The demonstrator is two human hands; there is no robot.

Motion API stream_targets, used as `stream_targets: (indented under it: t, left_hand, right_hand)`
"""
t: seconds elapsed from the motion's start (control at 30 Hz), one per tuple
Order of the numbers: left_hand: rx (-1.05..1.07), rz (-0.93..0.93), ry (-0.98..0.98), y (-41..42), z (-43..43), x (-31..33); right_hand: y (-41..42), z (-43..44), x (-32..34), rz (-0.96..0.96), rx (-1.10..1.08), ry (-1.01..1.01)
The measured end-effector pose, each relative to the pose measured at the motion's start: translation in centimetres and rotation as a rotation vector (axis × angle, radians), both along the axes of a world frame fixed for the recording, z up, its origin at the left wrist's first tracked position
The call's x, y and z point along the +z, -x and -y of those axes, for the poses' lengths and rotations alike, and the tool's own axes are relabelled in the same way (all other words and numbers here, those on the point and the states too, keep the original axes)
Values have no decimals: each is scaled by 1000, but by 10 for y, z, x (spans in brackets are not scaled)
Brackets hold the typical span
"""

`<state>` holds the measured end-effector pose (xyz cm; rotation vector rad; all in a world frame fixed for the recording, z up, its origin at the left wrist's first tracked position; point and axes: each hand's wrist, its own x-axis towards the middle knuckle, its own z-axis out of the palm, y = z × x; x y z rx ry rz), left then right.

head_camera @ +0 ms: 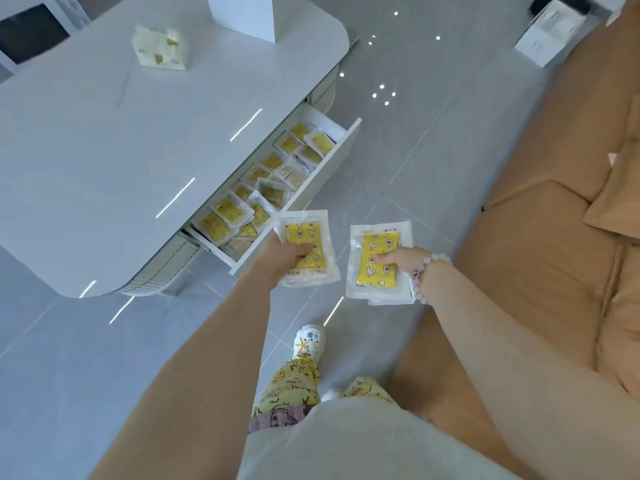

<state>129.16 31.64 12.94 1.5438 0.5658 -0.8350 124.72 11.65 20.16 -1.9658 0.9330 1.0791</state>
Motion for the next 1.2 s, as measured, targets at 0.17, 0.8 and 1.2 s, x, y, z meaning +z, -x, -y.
stream_targets:
  t: [0.17, 0.8, 1.2]
  left_hand:
    - [43, -85, -27, -22, -3, -13]
    - [592, -323, -118, -141, 30, -63]
    - [1001, -393, -58, -195, 52, -128]
  right_hand:
    - [-37, 3, -16, -62, 170, -18]
    - [-292, 46, -90, -155, 390, -62]
    - [-428, 55, -166, -210, 677, 114]
